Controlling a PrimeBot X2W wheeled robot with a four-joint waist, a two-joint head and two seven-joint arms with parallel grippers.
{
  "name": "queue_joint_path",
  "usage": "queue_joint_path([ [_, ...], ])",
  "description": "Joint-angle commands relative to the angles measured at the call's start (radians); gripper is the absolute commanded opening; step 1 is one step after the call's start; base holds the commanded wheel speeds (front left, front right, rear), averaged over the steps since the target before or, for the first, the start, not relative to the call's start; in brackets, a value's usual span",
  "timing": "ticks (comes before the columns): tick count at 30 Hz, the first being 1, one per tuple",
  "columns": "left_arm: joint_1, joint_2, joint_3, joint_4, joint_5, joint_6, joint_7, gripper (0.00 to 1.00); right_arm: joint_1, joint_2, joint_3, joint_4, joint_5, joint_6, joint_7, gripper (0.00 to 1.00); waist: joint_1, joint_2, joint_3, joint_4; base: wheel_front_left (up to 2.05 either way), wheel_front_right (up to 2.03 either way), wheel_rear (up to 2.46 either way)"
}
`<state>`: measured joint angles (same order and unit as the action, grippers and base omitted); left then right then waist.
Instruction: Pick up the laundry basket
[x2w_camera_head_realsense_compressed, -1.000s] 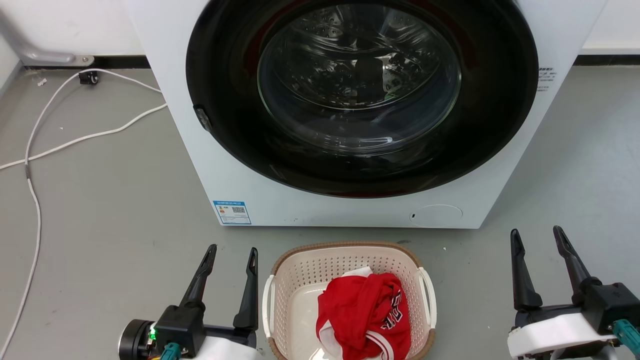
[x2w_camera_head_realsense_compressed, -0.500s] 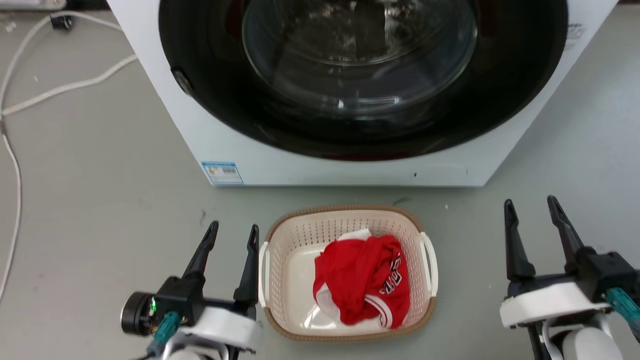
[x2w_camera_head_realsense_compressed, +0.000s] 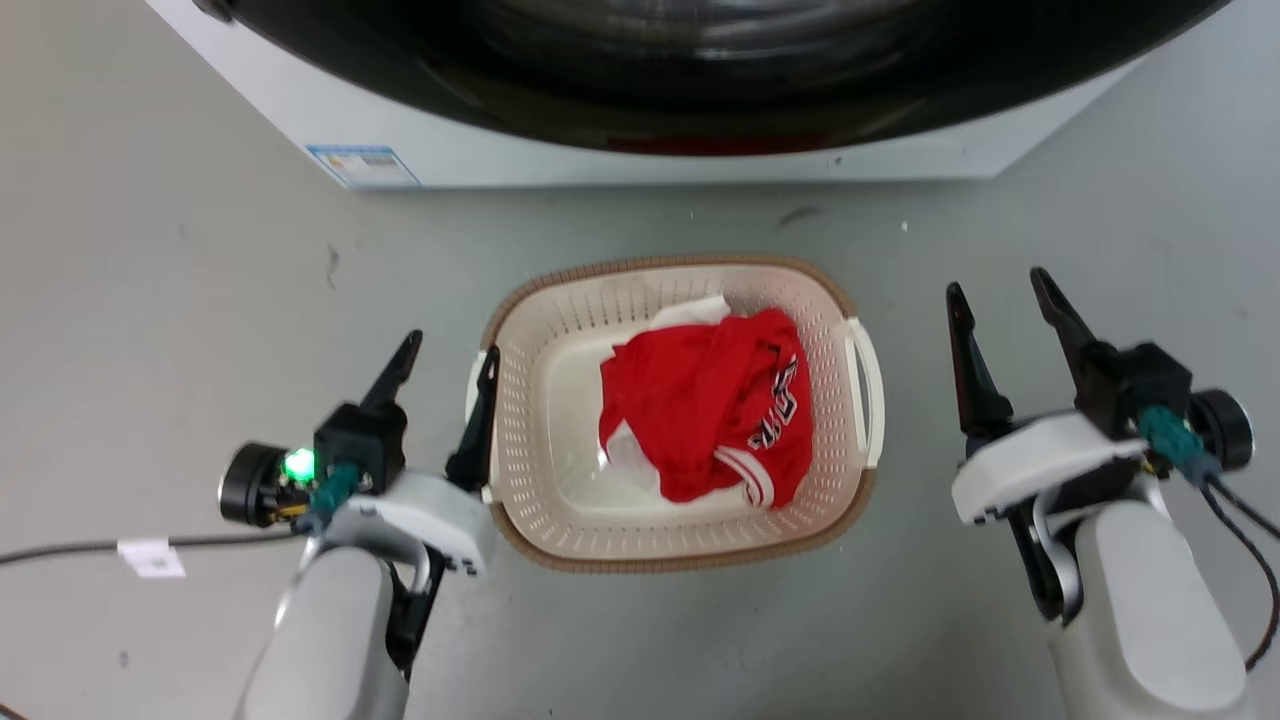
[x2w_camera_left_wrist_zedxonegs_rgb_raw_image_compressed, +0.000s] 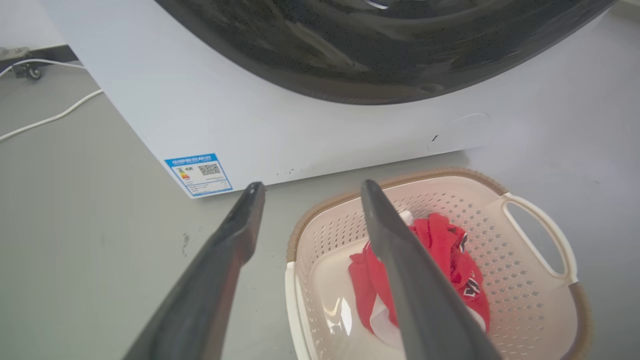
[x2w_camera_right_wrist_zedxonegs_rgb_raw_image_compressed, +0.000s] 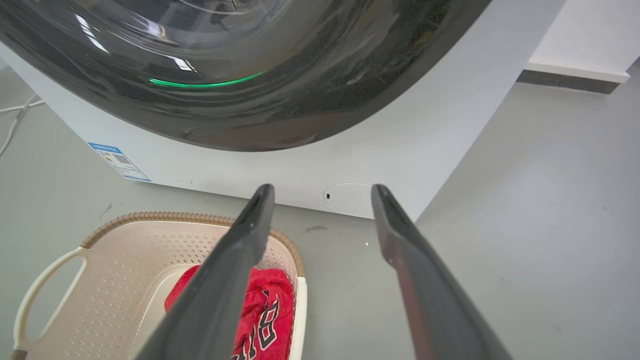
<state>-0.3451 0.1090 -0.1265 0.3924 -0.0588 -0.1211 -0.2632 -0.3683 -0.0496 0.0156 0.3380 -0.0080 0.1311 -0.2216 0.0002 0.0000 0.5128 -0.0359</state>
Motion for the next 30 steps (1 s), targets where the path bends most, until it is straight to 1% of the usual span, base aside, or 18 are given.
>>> queue_joint_path([
  [1,-0.046,0.011,0.001,0.039,-0.01,-0.003,-0.002,1.0,-0.04,-0.001,0.007,0.025,-0.009,-0.001,0.009,1.0,-0.0002,0.0,0.088,-0.012,0.0,0.0,0.0],
  [4,-0.122,0.03,-0.007,0.152,-0.012,-0.006,-0.002,1.0,-0.105,-0.001,0.015,0.097,0.032,-0.001,0.037,1.0,-0.0002,0.0,0.139,-0.011,0.0,0.0,0.0],
  [7,-0.189,0.047,-0.018,0.267,-0.018,-0.007,-0.002,1.0,-0.16,0.0,0.037,0.183,0.011,-0.001,0.087,1.0,-0.0002,0.0,0.175,-0.009,0.0,0.0,0.0],
  [10,-0.257,0.059,-0.038,0.37,-0.028,-0.008,-0.002,1.0,-0.225,-0.001,0.057,0.253,0.024,-0.001,0.137,1.0,-0.0002,0.0,0.215,-0.007,0.0,0.0,0.0],
  [15,-0.353,0.076,-0.114,0.517,-0.085,-0.009,-0.002,1.0,-0.309,-0.001,0.08,0.358,0.06,-0.001,0.19,1.0,-0.0002,0.0,0.266,-0.011,0.0,0.0,0.0],
  [21,-0.442,0.09,-0.216,0.629,-0.188,-0.009,0.009,1.0,-0.399,-0.001,0.118,0.479,0.083,-0.001,0.251,1.0,-0.0002,0.0,0.313,-0.01,0.0,0.0,0.0],
  [26,-0.504,0.107,-0.298,0.678,-0.258,-0.01,0.031,1.0,-0.471,-0.001,0.12,0.578,0.087,0.0,0.311,1.0,-0.0002,0.0,0.343,-0.008,0.0,0.0,0.0],
  [30,-0.549,0.115,-0.354,0.703,-0.306,-0.01,0.06,1.0,-0.524,-0.001,0.149,0.644,0.119,-0.001,0.357,1.0,-0.0002,0.0,0.363,-0.003,0.0,0.0,0.0],
])
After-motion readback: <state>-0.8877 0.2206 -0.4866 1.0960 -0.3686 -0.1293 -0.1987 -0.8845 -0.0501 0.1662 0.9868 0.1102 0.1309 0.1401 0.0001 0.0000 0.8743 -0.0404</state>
